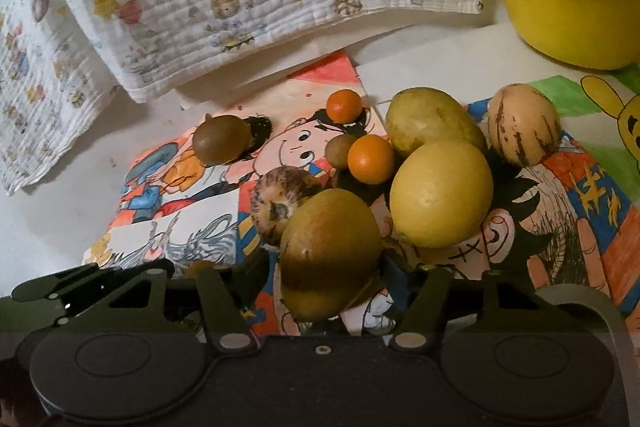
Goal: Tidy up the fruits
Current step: 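Grasp the large brown mango with the right tool while the left tool grasps the small brown fruit, then carry both fruits over the tray and open both tools to drop them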
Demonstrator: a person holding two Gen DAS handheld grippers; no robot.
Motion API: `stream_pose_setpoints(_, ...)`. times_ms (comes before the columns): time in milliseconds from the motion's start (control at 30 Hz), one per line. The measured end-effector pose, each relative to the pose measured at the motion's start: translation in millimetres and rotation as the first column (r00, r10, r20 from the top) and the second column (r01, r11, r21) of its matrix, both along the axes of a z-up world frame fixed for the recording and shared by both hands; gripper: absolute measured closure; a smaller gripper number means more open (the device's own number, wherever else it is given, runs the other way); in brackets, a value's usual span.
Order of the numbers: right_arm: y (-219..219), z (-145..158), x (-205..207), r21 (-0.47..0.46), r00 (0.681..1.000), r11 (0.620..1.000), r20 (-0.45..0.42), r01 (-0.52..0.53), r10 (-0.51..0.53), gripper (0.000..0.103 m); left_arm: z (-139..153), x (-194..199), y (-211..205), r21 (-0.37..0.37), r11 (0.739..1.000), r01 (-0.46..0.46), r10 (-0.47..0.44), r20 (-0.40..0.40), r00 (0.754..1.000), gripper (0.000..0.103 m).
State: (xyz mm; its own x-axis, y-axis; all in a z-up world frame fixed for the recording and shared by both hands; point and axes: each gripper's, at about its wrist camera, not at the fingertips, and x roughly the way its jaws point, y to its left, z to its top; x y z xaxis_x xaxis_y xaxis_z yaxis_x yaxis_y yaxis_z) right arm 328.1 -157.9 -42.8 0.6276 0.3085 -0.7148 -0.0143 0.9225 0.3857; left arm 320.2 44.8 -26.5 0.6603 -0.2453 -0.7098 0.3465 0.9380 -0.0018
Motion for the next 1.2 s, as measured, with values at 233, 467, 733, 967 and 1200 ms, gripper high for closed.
stream_pose_setpoints(233, 0.8, -3.4, 2.7, -0.004, 1.000, 1.000, 0.001, 0.026, -0.026, 0.045, -3.0, 4.7, -4.2, -0.016, 0.999, 0.032, -0.033, -0.016, 0.999, 0.071)
stream_pose_setpoints(467, 1.0, -3.6, 0.5, -0.010, 1.000, 1.000, 0.023, 0.022, -0.022, 0.047, -2.2, 3.4, -2.3, -0.040, 0.999, 0.016, -0.018, -0.036, 0.999, 0.075)
stream_pose_setpoints(733, -6.3, 1.4, -14.5, 0.042, 0.998, 0.999, 0.058, 0.019, -0.021, 0.047, 11.6, -13.1, 4.3, -0.066, 0.998, -0.019, 0.018, -0.017, 1.000, 0.075)
stream_pose_setpoints(967, -12.3, 18.0, -44.6, 0.056, 0.991, 0.998, 0.128, -0.041, 0.033, 0.047, 25.9, -45.6, 8.7, -0.073, 0.997, -0.037, 0.037, -0.002, 0.999, 0.075)
stream_pose_setpoints(1200, -13.3, 29.0, -88.9, 0.009, 0.977, 0.992, 0.176, -0.123, 0.119, 0.047, 31.2, -83.8, 12.8, -0.098, 0.994, -0.057, 0.056, -0.008, 0.998, 0.075)
